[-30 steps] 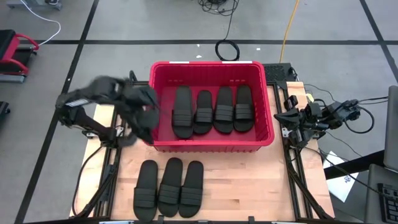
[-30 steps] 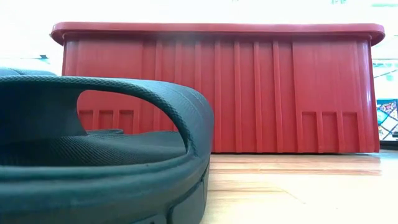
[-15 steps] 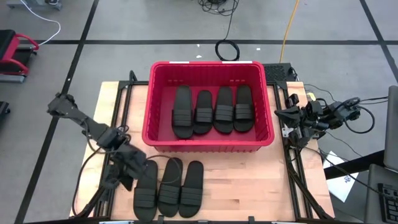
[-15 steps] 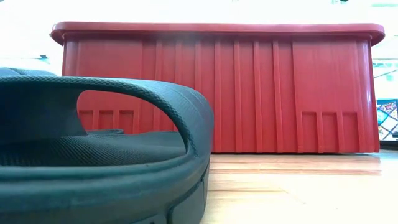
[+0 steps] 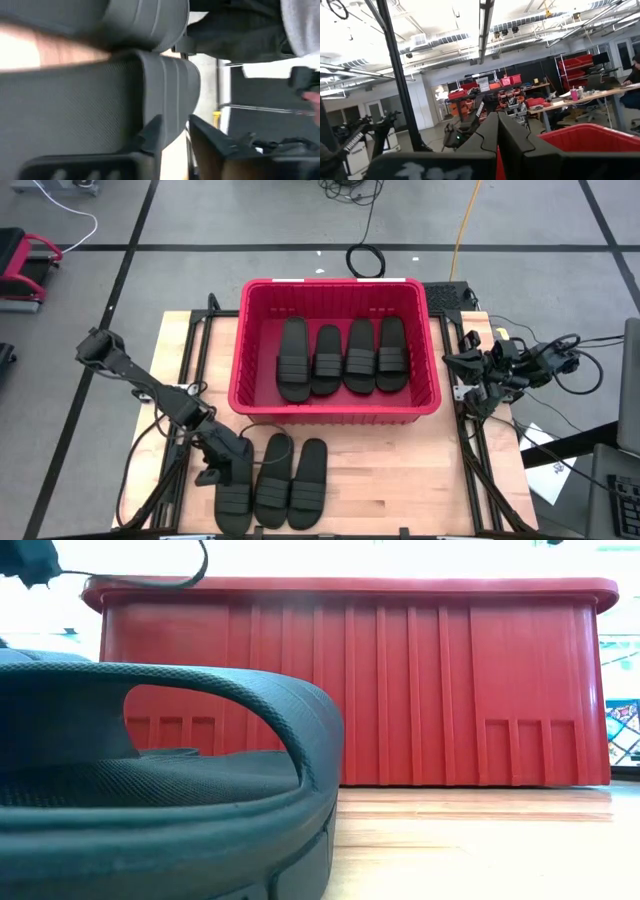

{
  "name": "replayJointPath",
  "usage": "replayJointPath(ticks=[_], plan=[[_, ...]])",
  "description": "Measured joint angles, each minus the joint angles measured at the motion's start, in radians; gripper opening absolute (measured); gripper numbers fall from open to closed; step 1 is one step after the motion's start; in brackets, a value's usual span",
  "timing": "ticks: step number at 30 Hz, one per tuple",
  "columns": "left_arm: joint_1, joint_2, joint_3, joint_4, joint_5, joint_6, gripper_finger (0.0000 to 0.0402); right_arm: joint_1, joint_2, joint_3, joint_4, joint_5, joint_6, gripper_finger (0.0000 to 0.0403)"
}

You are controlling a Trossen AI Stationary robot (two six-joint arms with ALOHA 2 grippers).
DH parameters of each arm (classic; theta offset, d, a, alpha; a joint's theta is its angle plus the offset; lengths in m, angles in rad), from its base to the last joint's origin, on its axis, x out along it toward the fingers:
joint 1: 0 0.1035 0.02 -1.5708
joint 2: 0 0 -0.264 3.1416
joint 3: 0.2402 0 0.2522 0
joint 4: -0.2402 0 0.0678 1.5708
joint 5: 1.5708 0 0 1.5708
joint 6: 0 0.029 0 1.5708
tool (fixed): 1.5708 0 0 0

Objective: Pick and place slides into bin
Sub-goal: Put the left black slipper into the bin

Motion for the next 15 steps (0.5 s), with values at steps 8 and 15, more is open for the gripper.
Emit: replayJointPath(ticks=[8, 15], plan=[[-0.001, -0.001, -0.069, 0.239, 0.004, 0.022, 0.0256, 0.0, 0.0, 0.0, 0.0, -0.078, 0.039, 0.0], [0.0, 0.0, -0.118, 0.213, -0.048, -0.061, 0.0358, 0.0, 0.0, 0.0, -0.016, -0.086, 0.094, 0.0]])
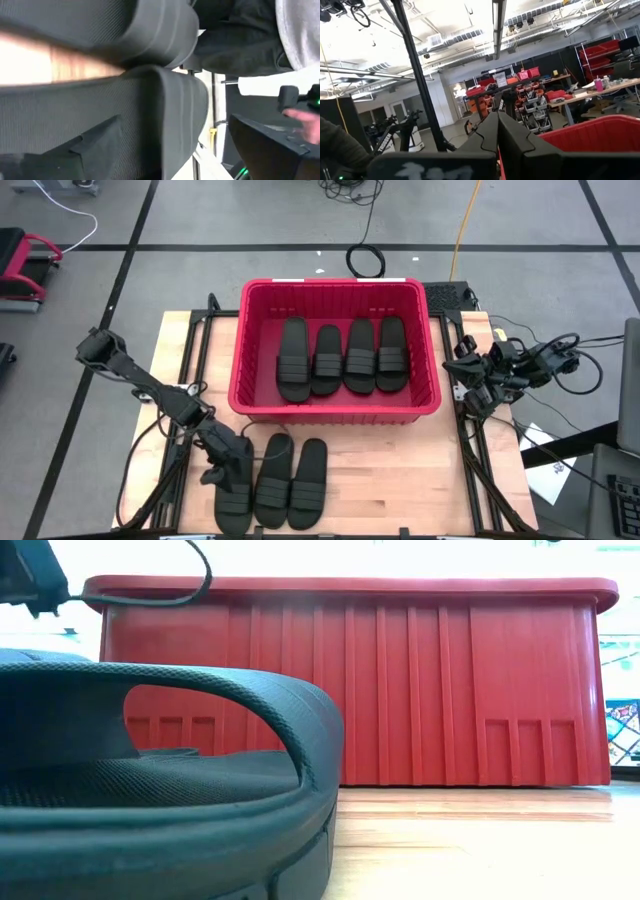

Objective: Pick and place slides into bin
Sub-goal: Put the left black slipper into the bin

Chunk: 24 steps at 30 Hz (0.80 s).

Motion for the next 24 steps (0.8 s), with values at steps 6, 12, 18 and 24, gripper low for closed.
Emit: replayJointPath(ticks=[6, 12, 18, 24], plan=[[-0.021, 0.0, -0.056, 0.085, 0.001, -0.073, 0.0358, 0.0, 0.0, 0.0, 0.001, 0.0, -0.002, 0.0], [-0.026, 0.005, -0.077, 0.19, -0.051, -0.075, 0.0339, 0.0, 0.0, 0.0, 0.001, -0.001, -0.002, 0.0], [-0.054, 0.083, -0.078, 0.268, -0.057, -0.088, 0.0337, 0.0, 0.0, 0.0, 0.001, -0.001, -0.002, 0.0], [-0.099, 0.179, -0.078, 0.354, -0.049, -0.122, 0.0337, 0.0, 0.0, 0.0, 0.001, -0.001, -0.002, 0.0]])
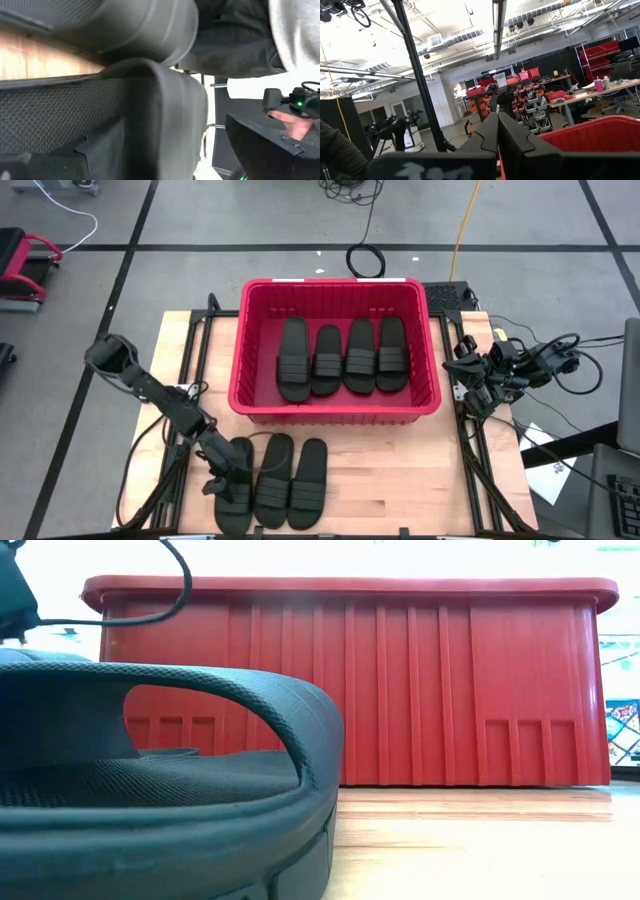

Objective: Pick and place slides into bin
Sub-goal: Put the left black slipper into the bin

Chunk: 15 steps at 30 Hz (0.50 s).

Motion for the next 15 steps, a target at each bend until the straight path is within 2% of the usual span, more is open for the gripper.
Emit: replayJointPath(ticks=[6, 9, 12, 15], plan=[[-0.023, 0.074, 0.0, 0.061, 0.007, -0.01, 0.0337, 0.0, 0.0, 0.0, 0.0, 0.0, 0.0, 0.0], [-0.031, 0.098, 0.0, 0.113, 0.044, -0.01, 0.0317, 0.0, 0.0, 0.0, 0.0, 0.0, 0.0, 0.0], [-0.031, 0.1, 0.0, 0.148, 0.054, 0.003, 0.0258, 0.0, 0.0, 0.0, 0.0, 0.0, 0.0, 0.0], [-0.03, 0.1, 0.0, 0.143, 0.064, 0.005, 0.0164, 0.0, 0.0, 0.0, -0.001, 0.0, -0.001, 0.0]])
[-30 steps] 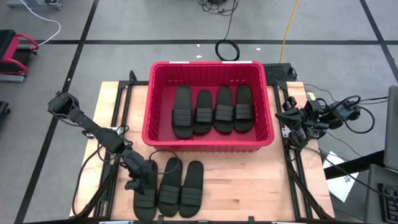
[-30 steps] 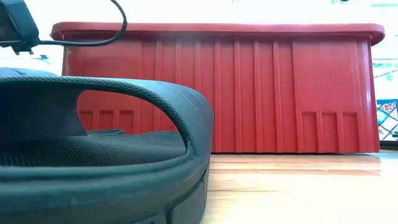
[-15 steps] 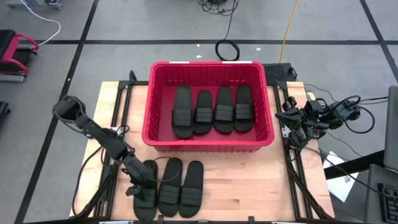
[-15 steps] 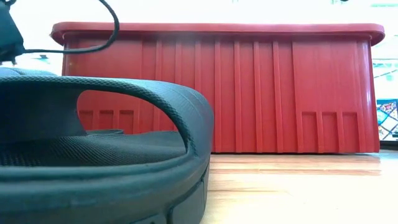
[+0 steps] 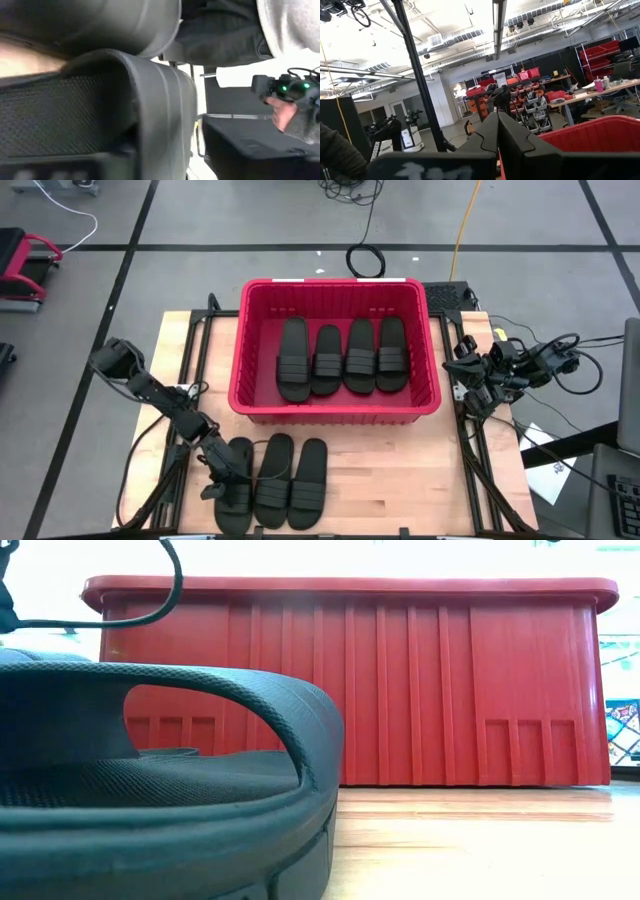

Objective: Pick and place slides into bin
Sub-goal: Put the left black slipper into the bin

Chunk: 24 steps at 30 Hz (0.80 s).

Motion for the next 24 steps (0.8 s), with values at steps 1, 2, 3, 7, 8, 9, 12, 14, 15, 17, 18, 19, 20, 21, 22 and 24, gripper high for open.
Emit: replayJointPath(ticks=[1, 2, 3, 7, 8, 9, 12, 14, 15, 17, 18, 19, 20, 21, 22, 24], plan=[[0.0, 0.0, 0.0, 0.001, 0.01, 0.0, 0.0127, 0.0, 0.0, 0.0, -0.003, 0.0, 0.0, 0.0], [0.0, 0.0, 0.0, 0.011, 0.023, 0.0, 0.0089, 0.0, 0.0, 0.0, -0.006, 0.0, 0.0, 0.0], [0.0, 0.0, -0.002, 0.034, 0.038, 0.004, 0.0052, 0.0, 0.0, 0.0, -0.008, 0.0, 0.0, 0.0], [-0.004, -0.011, 0.005, 0.195, 0.076, -0.005, 0.0016, 0.0, 0.0, 0.0, -0.01, 0.001, -0.006, 0.0], [-0.007, -0.023, 0.014, 0.207, 0.073, -0.017, 0.0014, 0.0, 0.0, 0.0, -0.009, 0.002, -0.007, 0.0], [-0.007, -0.036, 0.028, 0.209, 0.073, -0.029, 0.001, 0.0, 0.0, 0.0, -0.007, 0.002, -0.007, 0.0], [-0.01, -0.099, 0.091, 0.177, 0.075, -0.059, 0.0005, 0.0, 0.0, 0.0, -0.006, 0.004, -0.002, 0.0], [-0.024, -0.157, 0.153, 0.083, 0.064, -0.041, 0.0005, 0.0, 0.0, 0.0, -0.006, 0.004, -0.002, 0.0], [-0.029, -0.184, 0.189, 0.012, 0.064, -0.013, 0.0004, 0.0, 0.0, 0.0, -0.006, 0.004, -0.001, 0.0], [-0.034, -0.236, 0.27, -0.17, 0.059, 0.064, 0.0004, 0.0, 0.0, 0.0, -0.006, 0.005, -0.002, 0.0], [-0.033, -0.264, 0.314, -0.279, 0.045, 0.113, 0.0004, 0.0, 0.0, 0.0, -0.006, 0.006, -0.002, 0.0], [-0.029, -0.292, 0.358, -0.393, 0.027, 0.165, 0.0005, 0.0, 0.0, 0.0, -0.006, 0.006, -0.002, 0.0], [-0.021, -0.32, 0.403, -0.507, 0.008, 0.218, 0.0005, 0.0, 0.0, 0.0, -0.006, 0.006, -0.001, 0.0], [-0.009, -0.348, 0.448, -0.616, -0.015, 0.274, 0.0004, 0.0, 0.0, 0.0, -0.006, 0.006, -0.001, 0.0], [0.005, -0.374, 0.491, -0.72, -0.044, 0.332, 0.0003, 0.0, 0.0, 0.0, -0.006, 0.007, -0.001, 0.0], [0.043, -0.427, 0.578, -0.912, -0.118, 0.415, 0.0003, 0.0, 0.0, 0.0, -0.006, 0.007, -0.003, 0.0]])
